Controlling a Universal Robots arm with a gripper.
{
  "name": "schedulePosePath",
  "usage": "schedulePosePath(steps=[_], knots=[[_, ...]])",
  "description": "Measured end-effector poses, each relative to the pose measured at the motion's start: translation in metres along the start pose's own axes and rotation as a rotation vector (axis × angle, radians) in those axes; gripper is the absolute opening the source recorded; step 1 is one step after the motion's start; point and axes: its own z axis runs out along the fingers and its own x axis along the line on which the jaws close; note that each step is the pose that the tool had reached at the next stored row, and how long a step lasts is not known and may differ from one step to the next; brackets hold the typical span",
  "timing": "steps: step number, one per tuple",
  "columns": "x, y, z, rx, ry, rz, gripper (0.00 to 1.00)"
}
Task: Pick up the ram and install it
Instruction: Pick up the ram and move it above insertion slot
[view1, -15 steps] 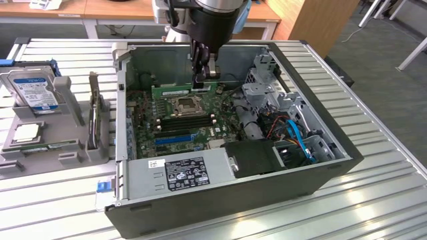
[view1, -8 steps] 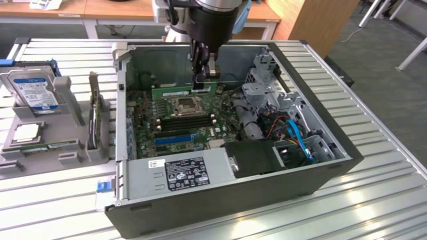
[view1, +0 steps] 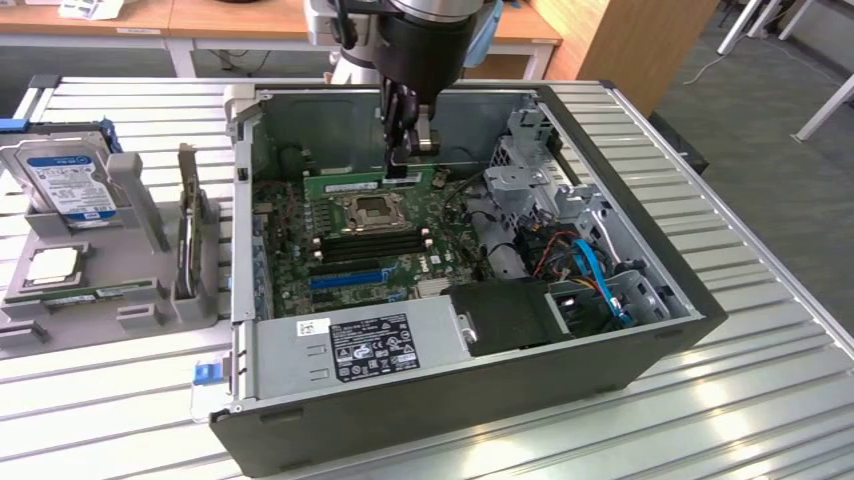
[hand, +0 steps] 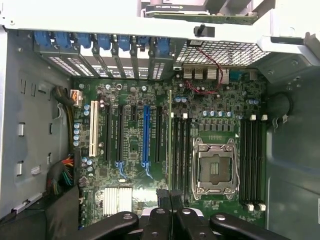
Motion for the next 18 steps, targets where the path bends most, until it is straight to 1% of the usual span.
schedulePosePath(steps=[2,12,16,18], knots=[[0.000,-0.0011,0.0001,0.0000,0.0001,0.000,0.11],[0.000,-0.0121,0.0002,0.0000,0.0002,0.000,0.11],[0.000,-0.0123,0.0003,0.0000,0.0000,0.000,0.11],[-0.003,-0.0124,0.0007,0.0001,0.0001,0.000,0.11]])
